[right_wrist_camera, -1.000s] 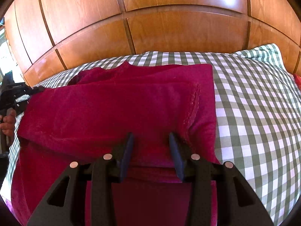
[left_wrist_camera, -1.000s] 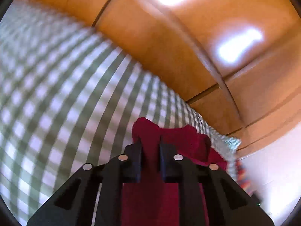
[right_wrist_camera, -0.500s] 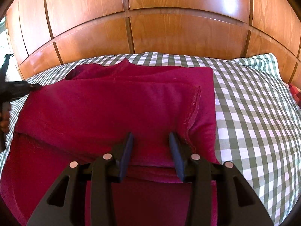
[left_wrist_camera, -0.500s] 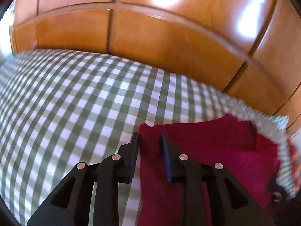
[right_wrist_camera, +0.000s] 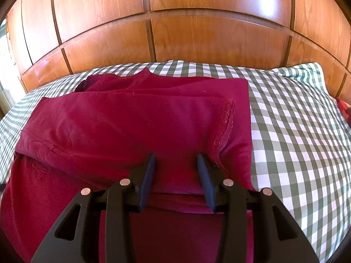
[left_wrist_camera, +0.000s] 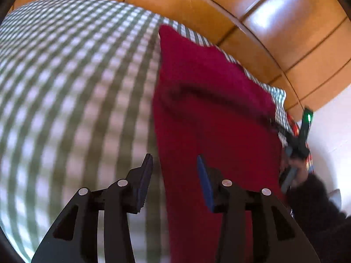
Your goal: Fold small clothes
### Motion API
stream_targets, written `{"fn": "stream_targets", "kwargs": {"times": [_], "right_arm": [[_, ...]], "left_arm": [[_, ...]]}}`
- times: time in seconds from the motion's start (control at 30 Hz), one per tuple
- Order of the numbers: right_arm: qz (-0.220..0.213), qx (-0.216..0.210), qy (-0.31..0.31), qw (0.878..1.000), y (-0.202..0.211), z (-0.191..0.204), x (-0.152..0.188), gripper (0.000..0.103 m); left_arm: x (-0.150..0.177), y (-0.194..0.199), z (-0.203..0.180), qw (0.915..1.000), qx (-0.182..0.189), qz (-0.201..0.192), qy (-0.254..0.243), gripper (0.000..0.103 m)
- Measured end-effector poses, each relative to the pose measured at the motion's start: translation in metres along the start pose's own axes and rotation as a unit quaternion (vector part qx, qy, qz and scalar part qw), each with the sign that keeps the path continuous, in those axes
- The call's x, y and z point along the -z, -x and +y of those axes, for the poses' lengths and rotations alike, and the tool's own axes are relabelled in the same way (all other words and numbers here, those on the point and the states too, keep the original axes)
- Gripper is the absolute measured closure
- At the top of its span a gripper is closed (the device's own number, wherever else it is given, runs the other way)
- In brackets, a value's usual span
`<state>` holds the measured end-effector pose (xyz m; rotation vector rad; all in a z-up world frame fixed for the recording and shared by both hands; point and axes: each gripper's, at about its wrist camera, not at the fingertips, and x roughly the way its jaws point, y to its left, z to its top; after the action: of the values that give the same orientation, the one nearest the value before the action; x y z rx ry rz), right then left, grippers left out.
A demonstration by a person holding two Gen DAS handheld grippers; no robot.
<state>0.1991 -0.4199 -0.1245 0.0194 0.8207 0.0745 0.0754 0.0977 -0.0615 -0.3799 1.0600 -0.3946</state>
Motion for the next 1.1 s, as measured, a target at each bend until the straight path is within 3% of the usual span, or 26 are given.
{"fn": "stream_targets", "kwargs": {"times": [0.07,0.1,0.17,0.27,0.4,0.53,0.6,0.8,0.9,1.0,1.1], "right_arm": [[0.007,0.010,0.006,1.000,0.001,0.002,-0.003,0.062],[0.013,0.020,0.010,1.000,0.004,0.005,-0.005,0.061],[0.019,0.023,0.001,1.000,0.017,0.008,-0.009,0.050],[-0.008,-0.008,0.012,1.000,0.056,0.020,-0.002,0.041],[0.011,-0.010,0.043,0.999,0.072,0.031,0.029,0.041],[0.064,0.018,0.036,0.997,0.052,0.022,0.064,0.041],[0.032,0.009,0.036,0.999,0.051,0.017,0.078,0.040],[0.029,0.013,0.035,0.999,0.052,0.013,0.079,0.038],[0.030,0.009,0.029,0.999,0.052,0.013,0.079,0.036],[0.033,0.004,0.017,0.999,0.057,0.010,0.082,0.028],[0.033,0.003,0.010,0.999,0.066,0.011,0.086,0.026]], "left_arm": [[0.014,0.001,-0.007,0.9999,-0.005,-0.005,-0.013,0.072],[0.019,0.000,-0.013,0.9992,-0.027,-0.011,-0.029,0.091],[0.022,0.000,-0.014,0.9990,-0.034,-0.020,-0.022,0.092],[0.025,0.008,-0.010,0.9990,-0.027,-0.035,0.003,0.093],[0.027,0.016,-0.006,0.9980,-0.043,-0.046,0.008,0.099],[0.026,0.019,0.003,0.9958,-0.076,-0.047,0.017,0.100],[0.030,0.016,0.012,0.9961,-0.072,-0.044,0.026,0.100],[0.038,0.028,0.019,0.9958,-0.044,-0.054,0.059,0.099],[0.046,0.038,0.011,0.9963,-0.049,-0.049,0.051,0.099],[0.056,0.043,-0.002,0.9970,-0.063,-0.041,0.017,0.099],[0.064,0.042,-0.014,0.9947,-0.093,-0.040,-0.016,0.099]]}}
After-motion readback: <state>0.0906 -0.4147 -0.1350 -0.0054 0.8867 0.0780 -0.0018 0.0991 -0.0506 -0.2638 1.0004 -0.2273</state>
